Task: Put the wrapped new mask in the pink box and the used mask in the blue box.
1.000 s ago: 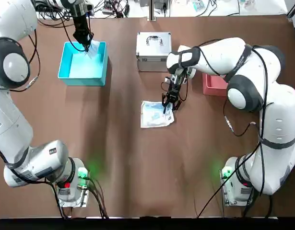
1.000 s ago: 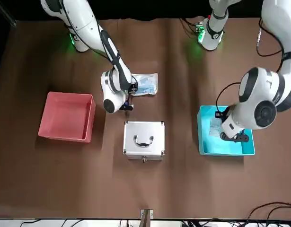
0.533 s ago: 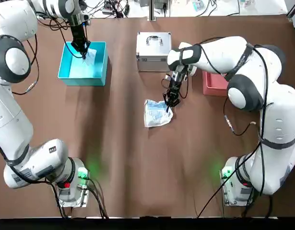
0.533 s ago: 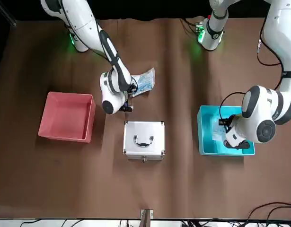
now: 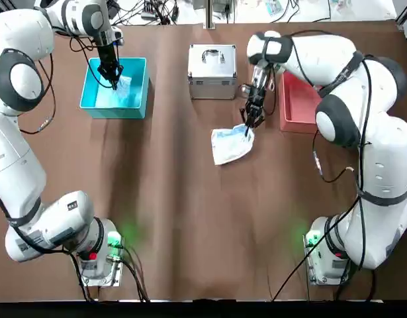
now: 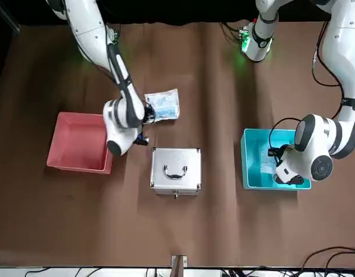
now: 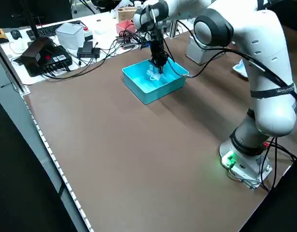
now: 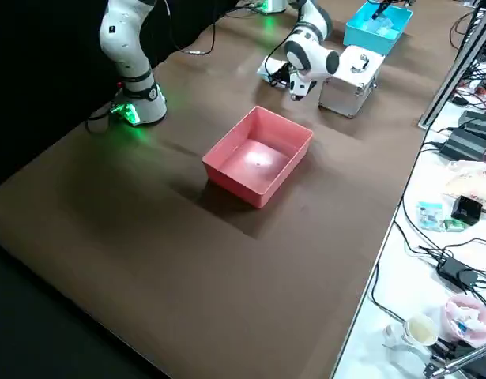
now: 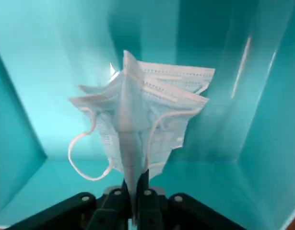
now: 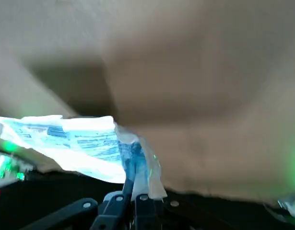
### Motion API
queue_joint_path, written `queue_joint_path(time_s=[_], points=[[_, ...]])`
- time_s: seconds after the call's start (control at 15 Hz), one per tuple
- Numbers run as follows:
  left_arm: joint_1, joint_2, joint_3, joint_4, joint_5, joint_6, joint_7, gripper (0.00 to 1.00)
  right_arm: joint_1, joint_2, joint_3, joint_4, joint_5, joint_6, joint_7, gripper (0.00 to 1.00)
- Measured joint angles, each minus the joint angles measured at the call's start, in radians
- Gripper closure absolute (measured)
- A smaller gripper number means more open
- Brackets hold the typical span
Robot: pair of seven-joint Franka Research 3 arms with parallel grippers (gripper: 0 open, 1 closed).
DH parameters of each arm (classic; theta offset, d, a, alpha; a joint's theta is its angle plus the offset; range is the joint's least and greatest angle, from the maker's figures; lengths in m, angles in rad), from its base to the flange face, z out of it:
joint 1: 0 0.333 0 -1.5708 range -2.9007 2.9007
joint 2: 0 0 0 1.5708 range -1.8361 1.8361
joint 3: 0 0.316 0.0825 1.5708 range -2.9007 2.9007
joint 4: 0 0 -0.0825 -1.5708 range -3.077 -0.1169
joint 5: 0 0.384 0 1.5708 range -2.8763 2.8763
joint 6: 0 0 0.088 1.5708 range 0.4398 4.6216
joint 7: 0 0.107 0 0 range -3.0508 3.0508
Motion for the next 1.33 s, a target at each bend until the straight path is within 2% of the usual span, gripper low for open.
queue_joint_path(time_s=[0.07,0.13,0.2,0.27,0.47,0.53,0.67,0.87,1.13,1.33], points=[[0.002,0.006,0.0,-0.001,0.0,0.006,0.0,0.92,-0.001,-0.001,-0.033,0.031,-0.004,-0.079,0.0,0.98],[0.004,0.01,0.0,-0.001,0.0,0.01,0.0,0.85,-0.003,-0.002,-0.063,0.061,-0.008,-0.149,0.0,0.98],[0.006,0.01,0.0,0.0,0.0,0.014,0.0,0.76,-0.005,-0.003,-0.091,0.09,-0.013,-0.207,0.0,0.98],[0.007,0.009,-0.001,0.003,0.0,0.017,0.0,0.62,-0.006,-0.003,-0.118,0.116,-0.019,-0.25,0.0,0.98],[0.009,-0.016,-0.006,0.02,0.0,0.02,0.0,0.36,-0.03,-0.005,-0.191,0.2,-0.077,-0.333,-0.017,0.98],[0.009,-0.058,-0.009,0.041,0.0,0.02,0.0,0.18,-0.094,-0.006,-0.205,0.256,-0.126,-0.345,-0.04,0.98],[0.009,-0.11,-0.014,0.073,0.0,0.014,0.0,0.01,-0.18,-0.007,-0.209,0.323,-0.176,-0.345,-0.055,0.98],[0.009,-0.194,-0.021,0.096,0.0,-0.015,0.0,0.0,-0.307,-0.008,-0.212,0.397,-0.226,-0.352,-0.115,0.98],[0.009,-0.294,-0.048,0.099,0.0,-0.053,0.0,0.0,-0.444,-0.004,-0.212,0.405,-0.265,-0.284,-0.257,0.98],[0.009,-0.348,-0.098,0.114,0.0,-0.074,-0.011,0.0,-0.5,0.009,-0.211,0.405,-0.301,-0.233,-0.369,0.98]])
